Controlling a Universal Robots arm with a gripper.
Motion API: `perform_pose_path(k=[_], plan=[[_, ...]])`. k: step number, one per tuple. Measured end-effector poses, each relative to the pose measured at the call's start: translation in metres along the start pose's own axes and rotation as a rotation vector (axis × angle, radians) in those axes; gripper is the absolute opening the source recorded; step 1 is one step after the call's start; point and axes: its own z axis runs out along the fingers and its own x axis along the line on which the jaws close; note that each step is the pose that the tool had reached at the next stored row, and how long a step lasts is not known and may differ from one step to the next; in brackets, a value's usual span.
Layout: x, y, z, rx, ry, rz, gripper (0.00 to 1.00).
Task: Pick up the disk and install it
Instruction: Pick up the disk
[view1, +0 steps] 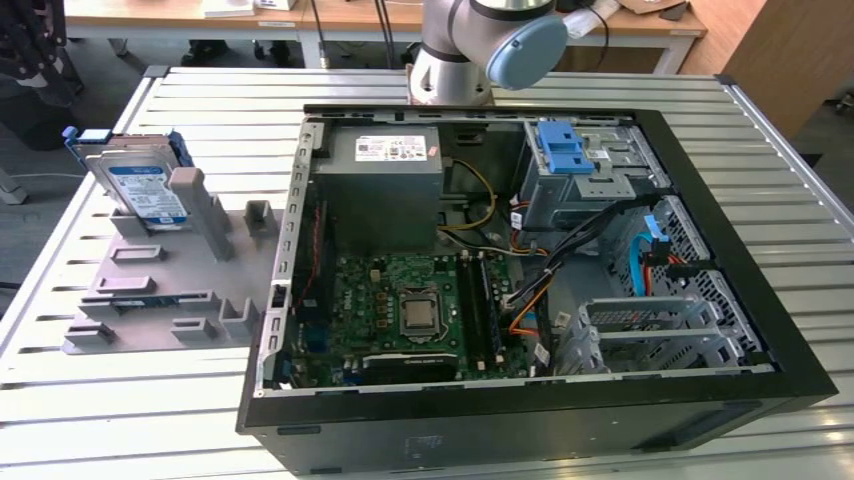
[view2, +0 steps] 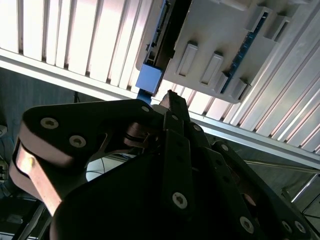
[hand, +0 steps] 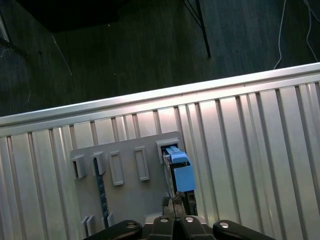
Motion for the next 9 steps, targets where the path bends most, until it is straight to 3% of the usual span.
perform_pose_path(k=[9], plan=[[0.0000, 0.0000, 0.0001, 0.0006, -0.0001, -0.005, 0.11]])
